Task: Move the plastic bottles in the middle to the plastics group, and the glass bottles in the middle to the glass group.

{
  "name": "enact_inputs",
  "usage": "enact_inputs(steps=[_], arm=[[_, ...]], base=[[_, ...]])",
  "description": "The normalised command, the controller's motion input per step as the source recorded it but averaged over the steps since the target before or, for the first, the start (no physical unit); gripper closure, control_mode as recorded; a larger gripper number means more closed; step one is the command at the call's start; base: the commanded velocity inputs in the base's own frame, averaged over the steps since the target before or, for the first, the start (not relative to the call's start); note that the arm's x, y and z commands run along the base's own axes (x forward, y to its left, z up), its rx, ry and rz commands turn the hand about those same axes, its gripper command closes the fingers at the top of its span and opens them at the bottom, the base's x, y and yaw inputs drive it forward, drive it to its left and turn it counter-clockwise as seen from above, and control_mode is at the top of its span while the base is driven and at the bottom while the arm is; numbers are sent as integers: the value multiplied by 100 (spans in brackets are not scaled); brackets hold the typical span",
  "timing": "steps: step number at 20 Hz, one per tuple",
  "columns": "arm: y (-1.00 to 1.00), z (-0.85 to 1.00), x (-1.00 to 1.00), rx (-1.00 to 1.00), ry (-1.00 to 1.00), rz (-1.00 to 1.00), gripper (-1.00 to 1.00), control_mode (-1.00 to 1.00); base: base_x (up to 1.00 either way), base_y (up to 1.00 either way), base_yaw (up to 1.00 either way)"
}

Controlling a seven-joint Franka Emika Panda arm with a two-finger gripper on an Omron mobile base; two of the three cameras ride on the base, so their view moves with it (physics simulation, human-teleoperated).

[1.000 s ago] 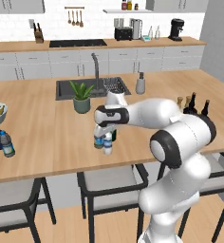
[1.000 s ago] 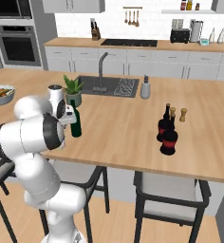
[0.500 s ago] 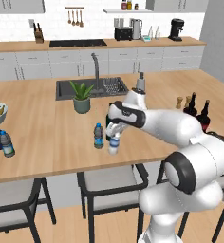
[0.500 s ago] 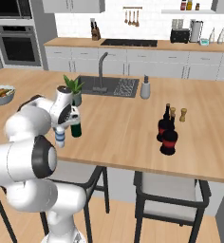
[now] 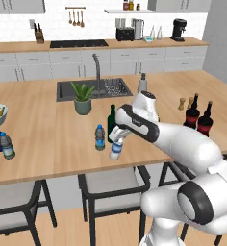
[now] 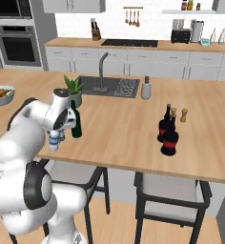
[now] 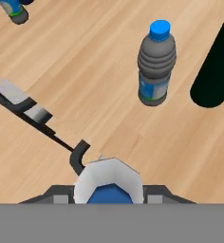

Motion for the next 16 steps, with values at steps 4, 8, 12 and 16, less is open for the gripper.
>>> enact_inputs(steps=[4, 8, 12, 16], arm=[[73, 14, -36, 7, 0, 0, 100, -100], [92, 11, -19, 1, 0, 0, 100, -100], [100, 8, -4, -1, -1, 0, 100, -100], [99, 13, 2, -9, -5, 0, 100, -100]], base=[[0, 0, 0], [0, 0, 0], [0, 0, 0], [0, 0, 0]])
